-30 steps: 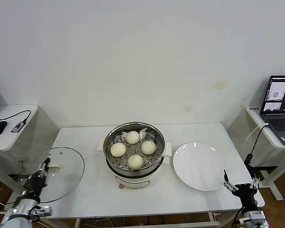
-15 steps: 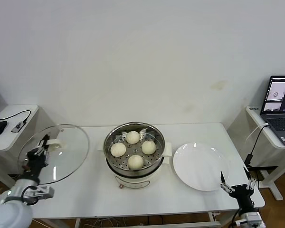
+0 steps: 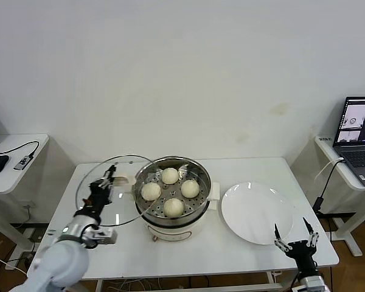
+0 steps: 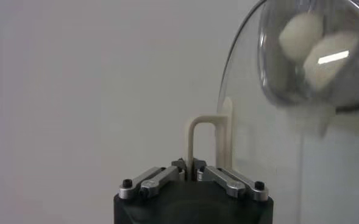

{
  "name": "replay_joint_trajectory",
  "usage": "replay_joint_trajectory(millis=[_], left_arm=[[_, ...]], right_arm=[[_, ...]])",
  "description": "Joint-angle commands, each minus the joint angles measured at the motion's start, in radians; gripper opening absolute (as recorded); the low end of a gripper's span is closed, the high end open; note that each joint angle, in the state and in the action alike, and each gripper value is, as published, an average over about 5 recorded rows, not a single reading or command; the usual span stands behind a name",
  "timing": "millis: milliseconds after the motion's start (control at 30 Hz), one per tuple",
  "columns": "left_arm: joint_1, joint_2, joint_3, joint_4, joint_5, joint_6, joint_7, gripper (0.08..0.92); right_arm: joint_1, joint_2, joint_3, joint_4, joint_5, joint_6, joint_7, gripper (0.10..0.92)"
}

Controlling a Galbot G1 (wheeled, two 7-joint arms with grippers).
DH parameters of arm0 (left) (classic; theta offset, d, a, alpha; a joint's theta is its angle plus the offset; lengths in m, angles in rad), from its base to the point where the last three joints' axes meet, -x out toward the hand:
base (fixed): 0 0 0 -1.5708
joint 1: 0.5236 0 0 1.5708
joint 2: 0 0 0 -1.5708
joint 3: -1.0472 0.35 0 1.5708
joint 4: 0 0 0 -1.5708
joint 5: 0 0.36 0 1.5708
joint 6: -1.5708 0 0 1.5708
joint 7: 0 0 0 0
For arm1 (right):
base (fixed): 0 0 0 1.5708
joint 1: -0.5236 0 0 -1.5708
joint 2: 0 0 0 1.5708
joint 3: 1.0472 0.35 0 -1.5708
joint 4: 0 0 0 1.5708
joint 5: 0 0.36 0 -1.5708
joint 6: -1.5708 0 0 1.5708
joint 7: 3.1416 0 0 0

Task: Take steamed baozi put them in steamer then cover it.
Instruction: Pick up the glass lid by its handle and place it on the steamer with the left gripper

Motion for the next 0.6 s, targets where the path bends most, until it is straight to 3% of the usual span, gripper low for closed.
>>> replay_joint_trajectory(millis=[33, 600], left_arm=[[-0.279, -0.083, 0.301, 0.081, 0.074, 0.108, 0.08, 0.136], [-0.394, -0.218, 0.439, 0.204, 0.205, 0.144, 0.124, 0.136]], right_arm=[[-0.002, 0.025, -0.003, 0.001, -0.041, -0.005, 0.006, 0.823], [0.016, 0.04, -0.007, -0.023, -0.058, -0.023, 0.01, 0.823]])
